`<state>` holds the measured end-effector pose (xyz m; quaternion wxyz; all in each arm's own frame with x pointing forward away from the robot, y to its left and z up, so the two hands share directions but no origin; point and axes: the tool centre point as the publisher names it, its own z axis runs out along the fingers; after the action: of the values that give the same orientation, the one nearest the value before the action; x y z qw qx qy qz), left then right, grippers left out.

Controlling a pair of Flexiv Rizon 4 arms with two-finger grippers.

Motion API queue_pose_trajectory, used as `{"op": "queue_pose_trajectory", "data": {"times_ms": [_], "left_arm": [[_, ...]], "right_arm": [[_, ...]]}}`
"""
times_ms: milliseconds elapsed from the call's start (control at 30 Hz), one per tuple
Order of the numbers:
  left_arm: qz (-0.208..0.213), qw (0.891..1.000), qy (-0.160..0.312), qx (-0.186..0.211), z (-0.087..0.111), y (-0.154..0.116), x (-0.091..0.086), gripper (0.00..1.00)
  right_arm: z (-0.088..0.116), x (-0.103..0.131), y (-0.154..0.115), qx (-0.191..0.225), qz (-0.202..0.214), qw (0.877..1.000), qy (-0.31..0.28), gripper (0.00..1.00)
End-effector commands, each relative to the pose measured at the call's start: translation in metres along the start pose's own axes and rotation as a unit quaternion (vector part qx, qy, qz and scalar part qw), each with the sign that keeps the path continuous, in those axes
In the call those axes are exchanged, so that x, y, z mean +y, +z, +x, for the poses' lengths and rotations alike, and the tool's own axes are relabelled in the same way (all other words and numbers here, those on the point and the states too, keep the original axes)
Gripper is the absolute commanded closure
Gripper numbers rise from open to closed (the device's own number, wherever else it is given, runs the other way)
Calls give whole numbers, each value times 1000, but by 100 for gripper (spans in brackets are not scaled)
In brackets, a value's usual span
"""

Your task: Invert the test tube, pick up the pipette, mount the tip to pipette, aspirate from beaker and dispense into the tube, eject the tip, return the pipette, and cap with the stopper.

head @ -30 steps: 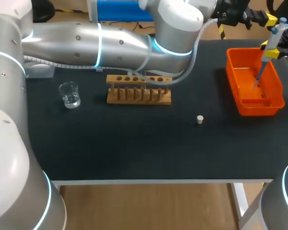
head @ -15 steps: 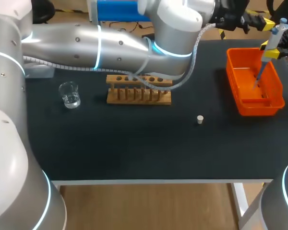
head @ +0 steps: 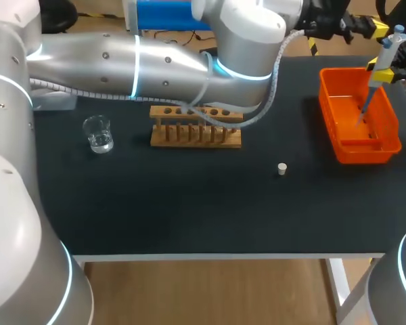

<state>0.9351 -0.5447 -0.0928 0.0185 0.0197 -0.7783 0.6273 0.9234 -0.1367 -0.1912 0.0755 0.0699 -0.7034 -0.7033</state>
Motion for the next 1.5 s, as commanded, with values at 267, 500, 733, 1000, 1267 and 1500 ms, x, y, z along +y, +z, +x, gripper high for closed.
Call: {"op": "queue_pose_trajectory", "data": {"times_ms": [267, 500, 733, 1000, 1267, 1500], "left_arm": [[-2, 1000, -3, 3, 3, 9, 0, 100], [-1, 1000, -8, 5, 5, 10, 6, 100], [1, 1000, -14, 4, 7, 11, 14, 100], [4, 1000, -19, 3, 8, 13, 22, 100], [1, 1000, -23, 0, 7, 16, 28, 100], [0, 1000, -24, -1, 5, 18, 33, 100]], "right_arm": [[-1, 0, -1, 2, 1, 1000, 0, 100], [-1, 0, -1, 2, 1, 1000, 0, 100], [-1, 0, -1, 2, 1, 1000, 0, 100], [-1, 0, -1, 2, 1, 1000, 0, 100], [-1, 0, -1, 2, 1, 1000, 0, 100], [-1, 0, -1, 2, 1, 1000, 0, 100]]}}
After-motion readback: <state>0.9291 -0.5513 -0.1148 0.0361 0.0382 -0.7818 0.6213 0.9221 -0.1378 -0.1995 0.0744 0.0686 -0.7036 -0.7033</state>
